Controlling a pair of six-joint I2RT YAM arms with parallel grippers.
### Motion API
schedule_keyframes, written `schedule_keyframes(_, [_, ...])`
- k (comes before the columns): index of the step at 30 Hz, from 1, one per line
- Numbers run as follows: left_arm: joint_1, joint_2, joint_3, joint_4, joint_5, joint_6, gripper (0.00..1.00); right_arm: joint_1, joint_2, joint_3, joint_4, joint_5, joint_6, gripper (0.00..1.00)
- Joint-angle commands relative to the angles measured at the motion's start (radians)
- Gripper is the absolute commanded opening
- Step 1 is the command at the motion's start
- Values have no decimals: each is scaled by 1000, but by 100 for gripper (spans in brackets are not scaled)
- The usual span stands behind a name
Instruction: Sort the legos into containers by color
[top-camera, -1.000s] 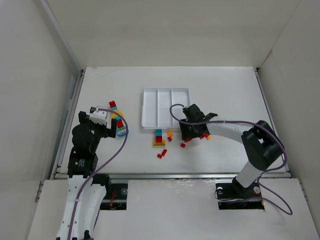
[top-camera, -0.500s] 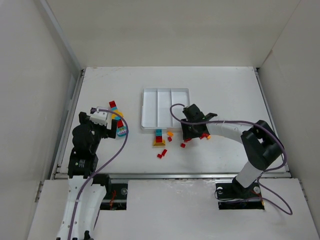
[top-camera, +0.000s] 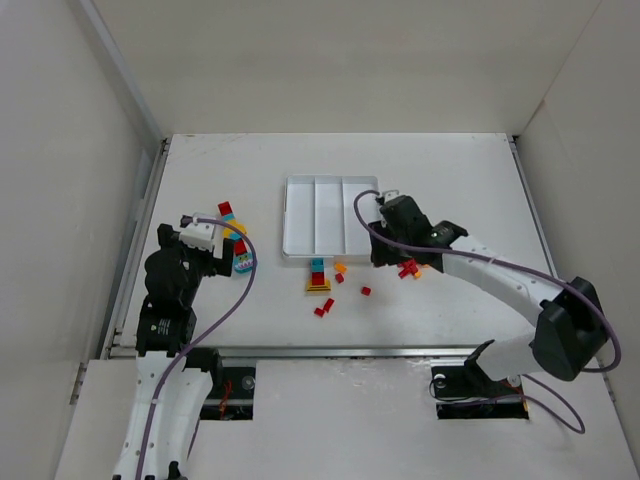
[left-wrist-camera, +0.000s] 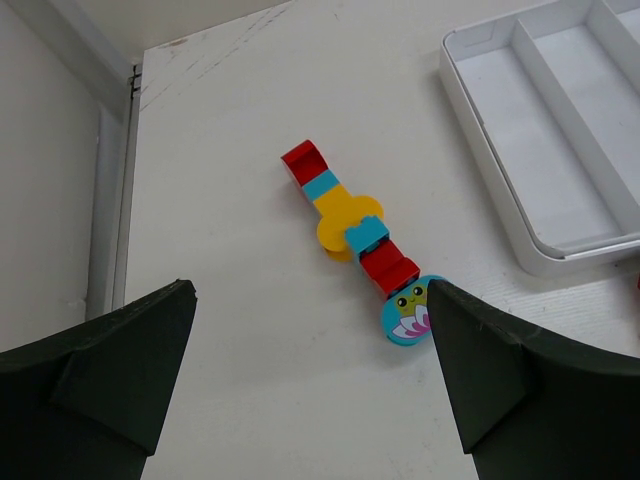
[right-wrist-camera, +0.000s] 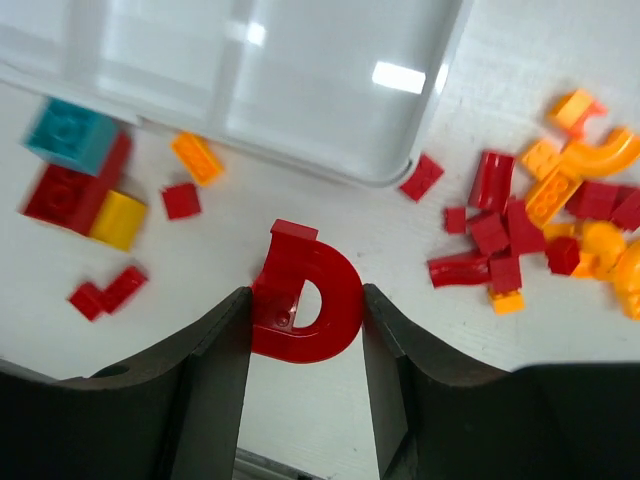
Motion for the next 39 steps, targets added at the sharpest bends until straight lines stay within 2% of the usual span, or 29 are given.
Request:
schedule_keyframes(1, [6, -11, -7, 58, -3, -20, 100, 6, -28, 113, 7, 29, -43, 1])
schedule_keyframes(6, [6, -11, -7, 58, -12, -20, 100, -102, 182, 332, 48, -21, -94, 1])
schedule_keyframes(7, [6, -11, -7, 58, -12, -20, 100, -121, 278, 363, 48, -32, -106, 1])
schedule_keyframes(9, [6, -21, -7, 58, -12, -20, 100, -148, 364, 423, 35, -56, -120, 5])
schedule_keyframes(10, [6, -21, -7, 49, -12, -20, 100, -161, 425, 472, 35, -56, -134, 10])
schedule_keyframes(11, [6, -21, -7, 49, -12, -20, 100, -161, 447, 489, 35, -56, -147, 29])
schedule_keyframes(13, [6, -21, -7, 49, -12, -11, 100, -161, 472, 515, 15, -47, -157, 54])
schedule_keyframes(14, [6, -21, -7, 49, -12, -11, 100, -161, 472, 516, 15, -47, -157, 71])
schedule_keyframes(17, [6, -21, 2, 49, -12, -11, 100, -152, 388, 465, 5, -35, -167, 87])
schedule_keyframes(19, [6, -21, 2, 49, -12, -11, 100, -132, 321, 411, 5, -3, -181, 91])
schedule_keyframes(23, [6, -21, -7, 67, -3, -11, 100, -23, 161, 240, 1, 29, -181, 94])
schedule_keyframes(26, [6, -21, -16, 67, -3, -11, 100, 14, 89, 102, -18, -59, -171, 88])
schedule_keyframes(28, [6, -21, -16, 67, -3, -11, 100, 25, 64, 39, -18, -139, -148, 80])
schedule_keyframes(31, [6, -21, -16, 67, -3, -1, 100, 66, 94, 38, -28, -227, -161, 77])
schedule_keyframes(35, [6, -21, -16, 58, -3, 9, 100, 97, 226, 118, -174, -116, -158, 67])
schedule_keyframes(39, [6, -39, -16, 49, -3, 18, 100, 128, 312, 155, -202, -83, -160, 63])
